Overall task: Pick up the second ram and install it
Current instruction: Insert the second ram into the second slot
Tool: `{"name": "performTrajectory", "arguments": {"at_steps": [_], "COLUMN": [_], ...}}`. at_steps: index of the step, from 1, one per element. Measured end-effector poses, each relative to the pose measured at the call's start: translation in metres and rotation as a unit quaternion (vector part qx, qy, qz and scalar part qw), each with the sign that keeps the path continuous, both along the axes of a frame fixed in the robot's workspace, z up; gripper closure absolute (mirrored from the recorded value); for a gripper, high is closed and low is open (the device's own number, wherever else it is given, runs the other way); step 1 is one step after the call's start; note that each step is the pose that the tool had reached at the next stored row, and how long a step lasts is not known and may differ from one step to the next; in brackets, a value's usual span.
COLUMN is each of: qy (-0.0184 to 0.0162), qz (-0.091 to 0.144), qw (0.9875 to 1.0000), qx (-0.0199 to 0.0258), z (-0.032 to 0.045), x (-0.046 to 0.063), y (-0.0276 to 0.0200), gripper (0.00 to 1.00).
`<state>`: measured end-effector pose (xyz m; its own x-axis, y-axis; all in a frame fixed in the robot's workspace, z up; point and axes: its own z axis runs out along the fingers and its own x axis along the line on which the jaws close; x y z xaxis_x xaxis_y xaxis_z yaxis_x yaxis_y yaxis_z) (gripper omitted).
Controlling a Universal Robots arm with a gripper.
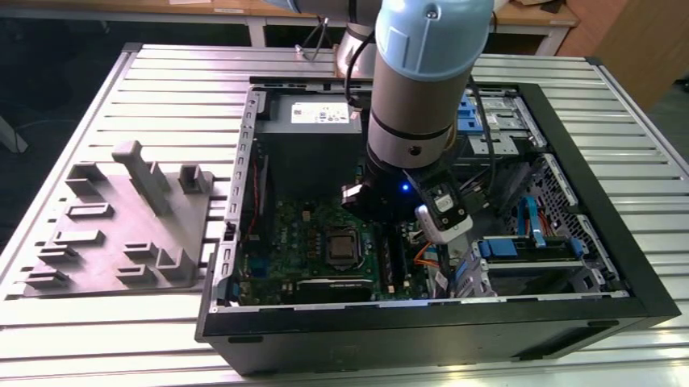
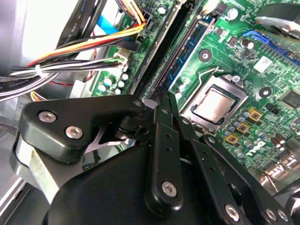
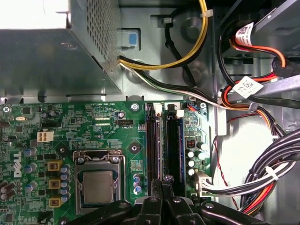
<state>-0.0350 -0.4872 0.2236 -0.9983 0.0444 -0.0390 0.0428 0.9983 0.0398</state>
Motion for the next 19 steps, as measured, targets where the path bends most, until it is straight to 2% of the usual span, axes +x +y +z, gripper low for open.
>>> {"name": "performTrajectory", "arguments": {"at_steps": [19], "qy": [-0.001], "qz": [0.009], "qw": [1.0], "qx": [0.0001], "z": [-0.0001], "x": [-0.0014], "y": [0.0], "gripper": [0.89]}}
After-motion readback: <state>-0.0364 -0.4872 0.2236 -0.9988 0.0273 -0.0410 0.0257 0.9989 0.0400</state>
